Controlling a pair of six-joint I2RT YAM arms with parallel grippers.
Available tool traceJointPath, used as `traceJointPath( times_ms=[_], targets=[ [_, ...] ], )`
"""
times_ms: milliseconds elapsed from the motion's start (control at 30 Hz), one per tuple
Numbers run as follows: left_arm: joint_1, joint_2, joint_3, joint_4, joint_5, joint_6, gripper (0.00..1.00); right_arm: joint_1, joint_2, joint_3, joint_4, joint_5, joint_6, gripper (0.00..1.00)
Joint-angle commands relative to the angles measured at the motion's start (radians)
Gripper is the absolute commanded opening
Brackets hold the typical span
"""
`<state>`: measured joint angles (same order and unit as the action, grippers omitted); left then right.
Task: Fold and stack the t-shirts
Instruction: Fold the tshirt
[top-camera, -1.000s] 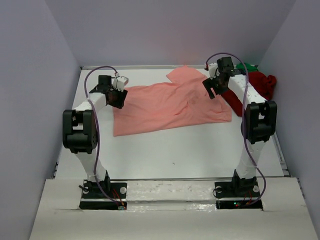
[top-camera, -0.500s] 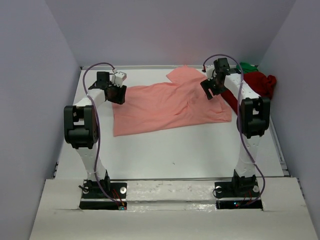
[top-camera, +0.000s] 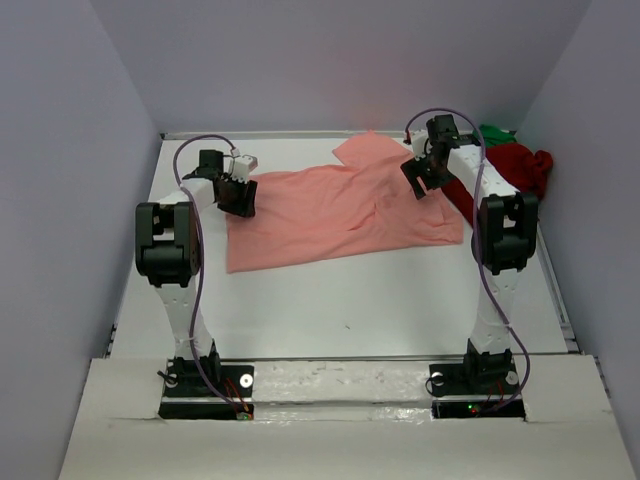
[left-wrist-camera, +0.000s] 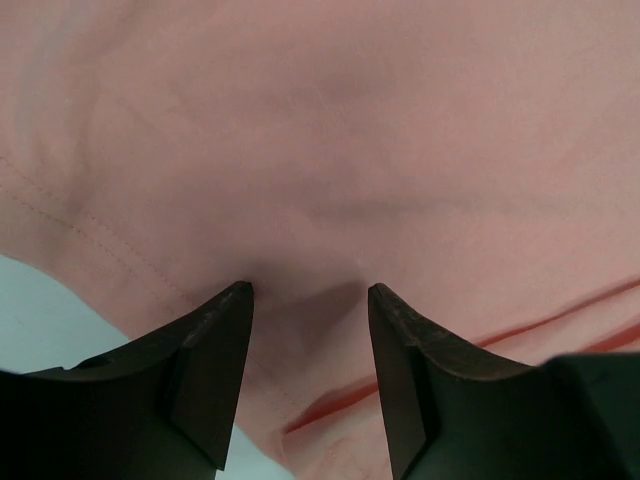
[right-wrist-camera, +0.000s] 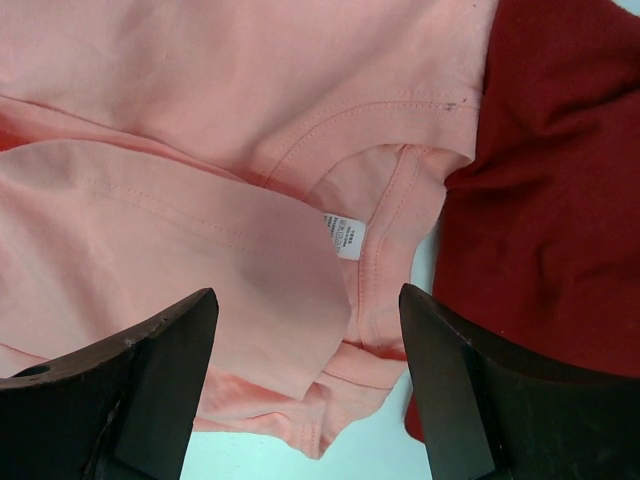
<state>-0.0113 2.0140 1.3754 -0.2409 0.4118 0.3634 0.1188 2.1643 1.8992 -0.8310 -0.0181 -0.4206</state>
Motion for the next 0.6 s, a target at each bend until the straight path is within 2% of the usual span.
traceJointPath(
  times_ms=[0,233,567],
  targets=[
    [0.001,0.038,0.051,-0.087,0.03,0.012,0.61,-0.005,-0.046,0.021,-0.008,0.012,-0.012,0.79],
    [-0.001,0.057,0.08,-0.139,-0.033,0.049,0.62,-0.005,-0.047,0.018,-0.016,0.046,-0.009,0.79],
    [0.001,0.035,0.08,-0.158,-0.335,0.131,0.62,-0.005,-0.047,0.011,-0.026,0.064,-0.02,0.79]
  ],
)
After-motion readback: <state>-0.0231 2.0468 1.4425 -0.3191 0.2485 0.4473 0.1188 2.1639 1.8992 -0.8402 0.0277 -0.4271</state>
